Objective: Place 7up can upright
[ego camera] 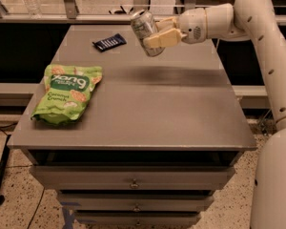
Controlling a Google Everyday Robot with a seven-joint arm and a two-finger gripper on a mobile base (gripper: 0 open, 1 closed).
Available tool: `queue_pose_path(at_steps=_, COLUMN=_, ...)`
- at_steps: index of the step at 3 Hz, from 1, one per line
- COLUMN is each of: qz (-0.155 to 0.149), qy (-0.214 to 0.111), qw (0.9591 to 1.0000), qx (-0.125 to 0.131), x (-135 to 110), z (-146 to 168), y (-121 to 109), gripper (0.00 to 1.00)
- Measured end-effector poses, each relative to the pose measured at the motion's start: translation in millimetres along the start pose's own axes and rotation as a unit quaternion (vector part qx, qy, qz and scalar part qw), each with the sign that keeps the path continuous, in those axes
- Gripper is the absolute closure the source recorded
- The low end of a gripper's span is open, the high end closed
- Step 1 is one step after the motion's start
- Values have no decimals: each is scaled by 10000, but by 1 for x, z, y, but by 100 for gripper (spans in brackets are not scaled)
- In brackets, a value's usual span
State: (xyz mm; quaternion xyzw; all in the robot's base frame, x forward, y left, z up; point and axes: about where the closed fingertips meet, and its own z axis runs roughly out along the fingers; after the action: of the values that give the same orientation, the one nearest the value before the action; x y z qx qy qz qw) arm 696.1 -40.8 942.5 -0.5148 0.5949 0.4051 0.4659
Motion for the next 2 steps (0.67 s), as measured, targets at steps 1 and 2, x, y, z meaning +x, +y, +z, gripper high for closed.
queue_pose_path(at_steps=1, qz=24, qy=-388, qw=9992, qx=58, x=-1, z=-6, y=-7, gripper=100)
queue_pose_path(at_steps=2, qz=24, qy=-388, qw=9992, qx=57, x=-1, z=-6, y=-7, gripper=100)
